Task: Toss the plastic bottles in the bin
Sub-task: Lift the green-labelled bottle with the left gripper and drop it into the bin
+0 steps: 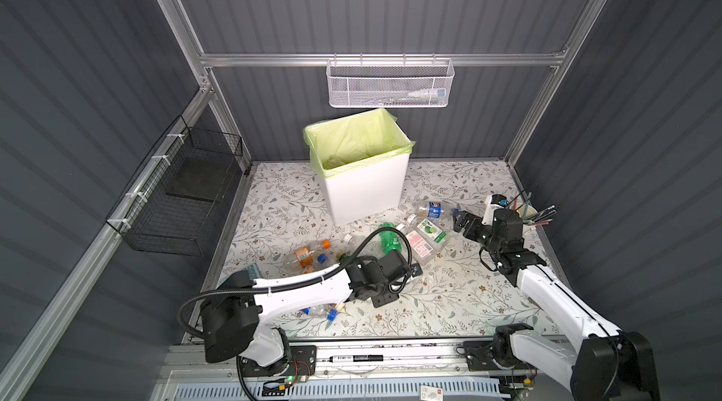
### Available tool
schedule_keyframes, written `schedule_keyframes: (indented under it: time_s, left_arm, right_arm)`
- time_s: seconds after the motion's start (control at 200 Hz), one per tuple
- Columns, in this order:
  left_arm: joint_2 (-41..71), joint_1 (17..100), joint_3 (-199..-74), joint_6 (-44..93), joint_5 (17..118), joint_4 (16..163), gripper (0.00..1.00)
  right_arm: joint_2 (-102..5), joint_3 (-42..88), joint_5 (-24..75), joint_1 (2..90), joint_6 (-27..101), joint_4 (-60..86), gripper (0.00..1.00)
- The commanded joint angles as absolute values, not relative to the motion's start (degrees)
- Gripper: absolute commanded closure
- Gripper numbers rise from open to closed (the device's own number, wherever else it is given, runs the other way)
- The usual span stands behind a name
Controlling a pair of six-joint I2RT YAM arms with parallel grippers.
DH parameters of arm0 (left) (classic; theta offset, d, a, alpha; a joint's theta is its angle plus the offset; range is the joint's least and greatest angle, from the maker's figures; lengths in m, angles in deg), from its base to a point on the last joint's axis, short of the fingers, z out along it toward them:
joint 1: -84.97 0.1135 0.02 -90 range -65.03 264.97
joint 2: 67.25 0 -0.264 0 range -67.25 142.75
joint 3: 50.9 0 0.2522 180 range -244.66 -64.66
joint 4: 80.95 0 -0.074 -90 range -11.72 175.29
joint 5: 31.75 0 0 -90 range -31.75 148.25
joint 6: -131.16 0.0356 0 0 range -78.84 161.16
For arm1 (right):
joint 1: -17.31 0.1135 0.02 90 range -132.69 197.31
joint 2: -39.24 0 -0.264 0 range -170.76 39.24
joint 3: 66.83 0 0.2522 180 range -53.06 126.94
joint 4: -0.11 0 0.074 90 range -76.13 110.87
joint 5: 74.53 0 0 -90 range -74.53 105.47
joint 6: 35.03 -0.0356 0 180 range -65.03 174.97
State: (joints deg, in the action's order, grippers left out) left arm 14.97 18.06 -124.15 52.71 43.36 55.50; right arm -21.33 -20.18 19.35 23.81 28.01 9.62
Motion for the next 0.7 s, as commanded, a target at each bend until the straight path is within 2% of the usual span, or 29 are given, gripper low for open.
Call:
schedule_keyframes:
  time_s: [0.0, 0.13, 0.25, 0.4, 0.475, 0.525, 0.62, 0.695]
  left_arm:
    - [8.08, 18.78, -129.23, 53.18, 27.97, 64.89, 0.71]
    - [1.76, 19.55, -131.46, 65.52, 18.29, 84.82, 0.7]
    - [-1.46, 19.76, -133.34, 77.2, 24.39, 104.33, 0.7]
    - [2.54, 20.26, -140.29, 86.03, 30.15, 114.23, 0.68]
    - [5.89, 24.01, -143.43, 84.91, 32.54, 115.3, 0.67]
    - [8.17, 30.27, -146.17, 78.74, 35.93, 112.41, 0.67]
    - [15.34, 43.7, -154.27, 63.83, 42.61, 102.69, 0.64]
    - [23.0, 49.68, -163.96, 56.76, 46.58, 89.89, 0.59]
  right_arm:
    - [-19.58, -20.02, 19.27, 23.24, 28.52, 10.97, 0.01]
    - [-19.36, -18.99, 19.6, 22.88, 28.59, 11.17, 0.01]
    - [-18.73, -18.17, 19.99, 22.76, 28.69, 11.8, 0.01]
    - [-16.48, -18.47, 19.08, 22.75, 28.92, 12.84, 0.01]
    - [-15.33, -18.83, 18.64, 22.67, 28.95, 12.93, 0.01]
    - [-14.89, -18.96, 18.46, 22.67, 28.96, 12.97, 0.01]
    - [-15.04, -18.71, 19.3, 22.56, 28.97, 12.87, 0.01]
    - [-15.66, -17.75, 20.54, 22.49, 28.97, 13.36, 0.01]
